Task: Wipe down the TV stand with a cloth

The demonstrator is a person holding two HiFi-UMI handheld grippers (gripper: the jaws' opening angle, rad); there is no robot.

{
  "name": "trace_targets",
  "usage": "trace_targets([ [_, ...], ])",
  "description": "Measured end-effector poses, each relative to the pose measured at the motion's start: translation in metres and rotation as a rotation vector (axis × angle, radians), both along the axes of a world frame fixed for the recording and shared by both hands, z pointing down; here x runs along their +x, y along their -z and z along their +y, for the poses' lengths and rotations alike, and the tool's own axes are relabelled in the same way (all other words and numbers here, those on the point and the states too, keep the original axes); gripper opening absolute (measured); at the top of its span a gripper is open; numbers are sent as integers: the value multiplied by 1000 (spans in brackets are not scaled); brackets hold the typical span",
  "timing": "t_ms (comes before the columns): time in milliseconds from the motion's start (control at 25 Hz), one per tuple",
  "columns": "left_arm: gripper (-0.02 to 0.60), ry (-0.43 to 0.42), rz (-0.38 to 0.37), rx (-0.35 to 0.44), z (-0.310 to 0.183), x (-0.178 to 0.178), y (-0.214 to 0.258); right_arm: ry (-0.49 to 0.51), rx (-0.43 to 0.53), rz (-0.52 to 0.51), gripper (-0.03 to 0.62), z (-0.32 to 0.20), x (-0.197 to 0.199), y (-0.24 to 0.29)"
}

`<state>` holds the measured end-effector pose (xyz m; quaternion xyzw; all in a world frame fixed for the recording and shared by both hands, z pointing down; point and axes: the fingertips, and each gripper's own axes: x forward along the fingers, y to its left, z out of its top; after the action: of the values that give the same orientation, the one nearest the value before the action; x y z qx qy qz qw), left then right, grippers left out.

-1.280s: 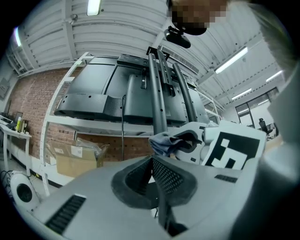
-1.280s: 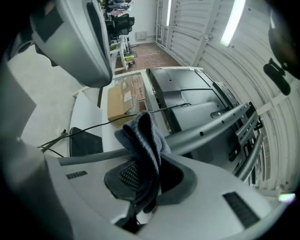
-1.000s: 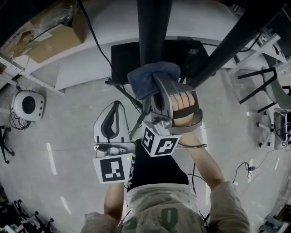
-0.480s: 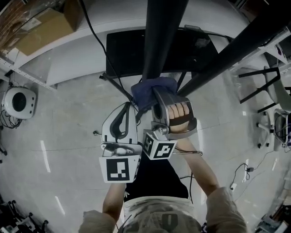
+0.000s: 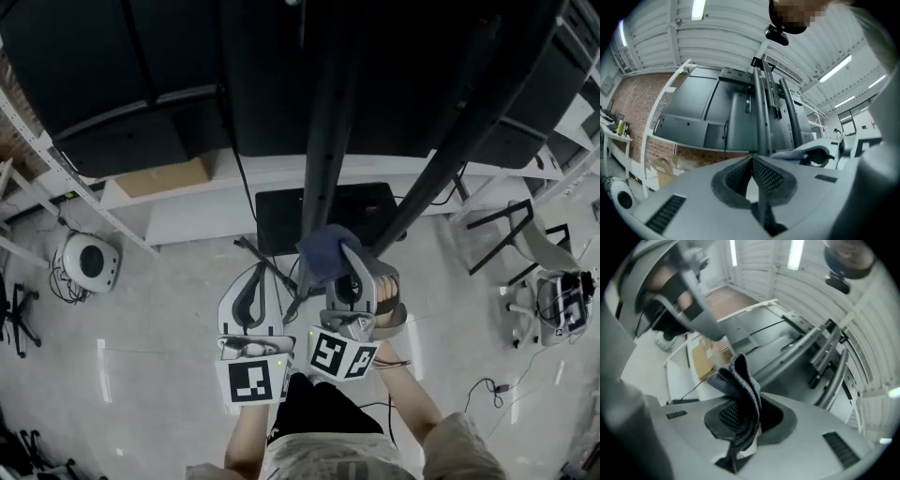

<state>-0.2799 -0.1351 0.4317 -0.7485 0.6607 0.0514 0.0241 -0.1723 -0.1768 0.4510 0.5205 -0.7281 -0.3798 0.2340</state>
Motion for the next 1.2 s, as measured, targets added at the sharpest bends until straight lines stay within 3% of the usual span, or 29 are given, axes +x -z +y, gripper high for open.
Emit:
trace_targets([
  [120, 15, 12, -7, -10, 9, -1, 93, 51, -88, -306, 58, 13, 6, 122],
  [200, 15, 10, -18, 29, 19, 5, 144, 124, -165, -535, 58, 24, 11, 176],
  [320, 15, -27, 20, 87, 40, 18, 184, 254, -293, -844, 58, 48, 23, 209],
  [440, 15, -40, -7, 113, 54, 29, 198, 281, -405, -1010, 58, 67, 32, 206],
  [640, 15, -42, -28, 109, 68, 36, 196, 268, -398, -965, 58, 89, 37, 200],
  [1200, 15, -23, -76, 147, 72, 40, 207, 228, -413, -909, 58, 82, 45, 190],
])
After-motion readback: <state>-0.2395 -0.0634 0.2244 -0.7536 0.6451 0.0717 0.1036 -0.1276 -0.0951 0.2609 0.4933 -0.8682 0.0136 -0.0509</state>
